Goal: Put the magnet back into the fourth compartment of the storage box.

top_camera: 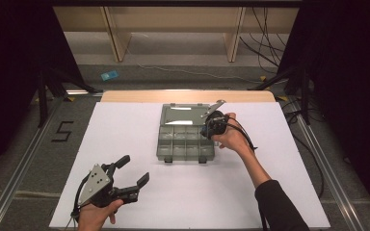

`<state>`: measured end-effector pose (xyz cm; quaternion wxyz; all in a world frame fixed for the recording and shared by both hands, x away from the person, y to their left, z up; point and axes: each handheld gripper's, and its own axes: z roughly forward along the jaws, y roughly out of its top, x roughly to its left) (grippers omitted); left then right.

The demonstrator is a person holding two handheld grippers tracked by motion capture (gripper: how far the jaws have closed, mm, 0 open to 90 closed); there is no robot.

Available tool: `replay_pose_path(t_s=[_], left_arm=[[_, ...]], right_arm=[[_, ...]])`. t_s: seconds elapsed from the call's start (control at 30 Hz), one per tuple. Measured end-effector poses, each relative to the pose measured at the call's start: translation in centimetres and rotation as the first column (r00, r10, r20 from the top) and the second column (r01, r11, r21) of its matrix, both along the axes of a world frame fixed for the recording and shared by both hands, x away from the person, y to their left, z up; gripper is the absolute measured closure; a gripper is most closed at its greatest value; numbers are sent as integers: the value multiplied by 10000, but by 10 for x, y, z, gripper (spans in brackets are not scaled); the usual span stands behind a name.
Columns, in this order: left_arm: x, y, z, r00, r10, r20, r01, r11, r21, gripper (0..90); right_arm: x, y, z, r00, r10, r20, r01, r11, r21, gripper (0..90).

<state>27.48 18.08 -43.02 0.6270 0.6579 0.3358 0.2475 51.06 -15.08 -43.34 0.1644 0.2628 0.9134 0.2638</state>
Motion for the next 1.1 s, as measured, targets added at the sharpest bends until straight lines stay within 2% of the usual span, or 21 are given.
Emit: replay_pose_path(t_s=[0.07,0.1,0.17,0.27,0.3,0.37,0.5,0.57,0.6,0.63,0.7,0.87,1.1], left_arm=[[0,0,0,10000,1,-3,-1,10000,-8,157],[0,0,0,10000,4,1,-4,10000,-1,157],[0,0,0,10000,6,3,-6,10000,9,157],[1,0,0,10000,-52,71,53,9999,-120,157],[1,0,0,10000,-43,70,43,9999,-108,157],[0,1,0,10000,13,11,-13,10000,-7,157],[1,0,0,10000,-49,64,50,9999,-106,157],[0,1,0,10000,5,18,-5,10000,-24,157],[0,1,0,10000,19,-1,-19,10000,3,157],[0,1,0,10000,35,-13,-35,10000,42,157],[0,1,0,10000,30,-19,-30,10000,32,157],[0,1,0,10000,5,21,-5,10000,34,157],[0,1,0,10000,24,-1,-24,10000,-1,157]], right_arm=[[0,1,-1,9998,-188,3,188,9998,13,549],[-1,1,-1,9995,-305,53,305,9995,-9,483],[-1,1,0,9997,-262,29,262,9997,-25,474],[-5,1,5,9992,-275,289,277,9996,-59,432],[-8,1,9,9986,-316,415,313,9995,82,399],[-10,1,11,9977,-356,571,347,9993,155,389],[-20,1,19,9980,-312,552,292,9989,365,334],[-25,0,24,9971,-393,657,358,9979,532,323],[-27,0,27,9981,-323,534,290,9977,605,321],[-32,-1,31,9972,-234,711,165,9952,961,321],[-38,-1,34,9960,-151,878,49,9934,1143,318],[-50,-2,40,9951,65,984,-212,9885,1496,310],[-59,-6,41,9951,49,983,-237,9813,1909,302]])
